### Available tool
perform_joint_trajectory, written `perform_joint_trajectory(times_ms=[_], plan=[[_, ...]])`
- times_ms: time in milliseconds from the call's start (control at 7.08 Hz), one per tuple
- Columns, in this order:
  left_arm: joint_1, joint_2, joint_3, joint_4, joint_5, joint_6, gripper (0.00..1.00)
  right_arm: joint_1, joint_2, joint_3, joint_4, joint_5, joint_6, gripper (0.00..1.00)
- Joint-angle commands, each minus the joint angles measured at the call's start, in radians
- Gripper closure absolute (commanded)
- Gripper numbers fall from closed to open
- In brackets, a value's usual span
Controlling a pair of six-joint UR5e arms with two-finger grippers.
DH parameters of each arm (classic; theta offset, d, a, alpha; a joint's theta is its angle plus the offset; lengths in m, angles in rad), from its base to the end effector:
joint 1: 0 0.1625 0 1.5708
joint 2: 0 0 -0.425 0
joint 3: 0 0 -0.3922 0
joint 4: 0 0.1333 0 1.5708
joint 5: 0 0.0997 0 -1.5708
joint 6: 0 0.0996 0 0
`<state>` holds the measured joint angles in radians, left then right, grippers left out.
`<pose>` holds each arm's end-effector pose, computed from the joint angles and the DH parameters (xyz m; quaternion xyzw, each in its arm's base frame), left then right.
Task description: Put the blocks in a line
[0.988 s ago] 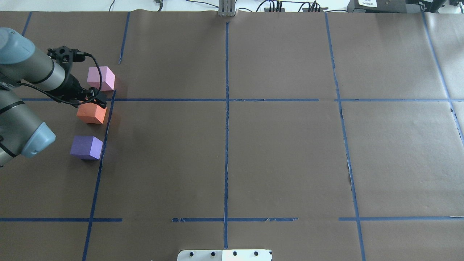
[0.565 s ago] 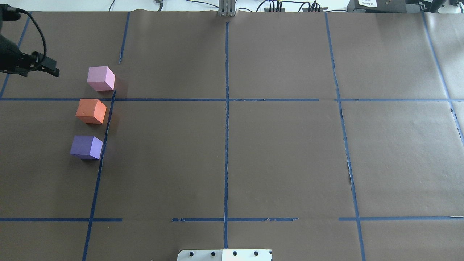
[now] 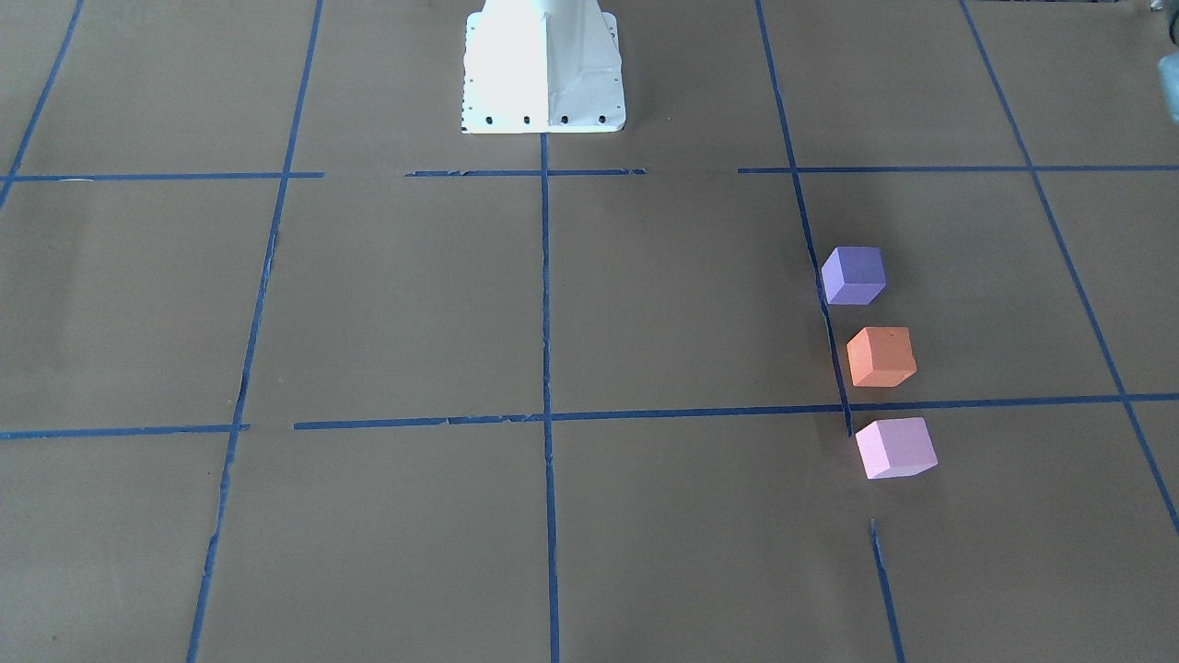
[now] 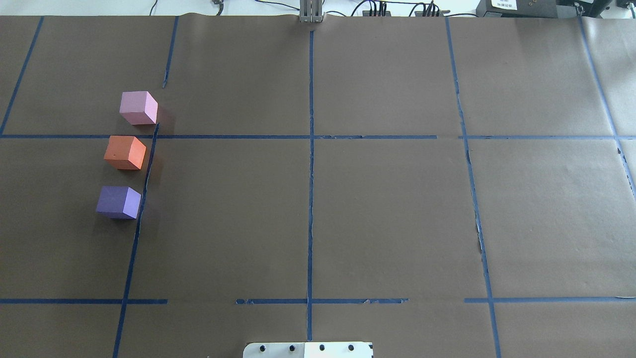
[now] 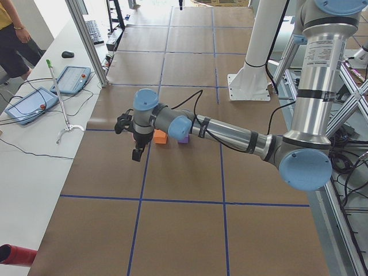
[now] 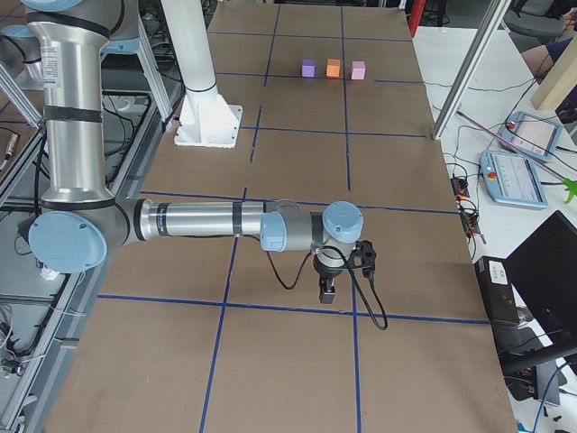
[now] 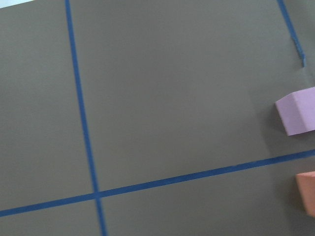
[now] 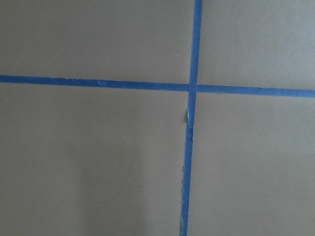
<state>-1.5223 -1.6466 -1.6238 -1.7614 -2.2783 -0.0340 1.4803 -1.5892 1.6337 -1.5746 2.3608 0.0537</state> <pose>-0.0423 -0.5423 0.5765 0.1349 0.3479 0.0618 0.9257 0.0183 -0.4901 0.6360 -0.0090 -0.3851 -0.0248 0.9225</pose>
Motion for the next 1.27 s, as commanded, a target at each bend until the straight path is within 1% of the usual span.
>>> perform_joint_trajectory(times_ms=[0, 141, 424, 706, 847, 988, 1129], plan=[[-0.149, 0.005, 0.125, 0.099, -0.046, 0.13, 0.02, 0.0, 0.0, 0.0, 0.001, 0.0, 0.0, 0.0], [-0.18, 0.001, 0.125, 0.178, -0.055, 0.132, 0.02, 0.0, 0.0, 0.0, -0.001, 0.0, 0.0, 0.0], [-0.176, -0.008, 0.113, 0.194, -0.047, 0.131, 0.01, 0.0, 0.0, 0.0, 0.001, 0.0, 0.0, 0.0], [-0.165, 0.008, 0.108, 0.218, -0.049, 0.114, 0.0, 0.0, 0.0, 0.0, -0.001, 0.0, 0.0, 0.0], [-0.145, 0.005, 0.107, 0.22, -0.052, 0.036, 0.0, 0.0, 0.0, 0.0, 0.001, 0.0, 0.0, 0.0], [-0.086, 0.001, 0.093, 0.22, -0.046, -0.004, 0.0, 0.0, 0.0, 0.0, 0.001, 0.0, 0.0, 0.0], [-0.061, 0.002, 0.056, 0.224, -0.043, -0.004, 0.0, 0.0, 0.0, 0.0, 0.001, 0.0, 0.0, 0.0]])
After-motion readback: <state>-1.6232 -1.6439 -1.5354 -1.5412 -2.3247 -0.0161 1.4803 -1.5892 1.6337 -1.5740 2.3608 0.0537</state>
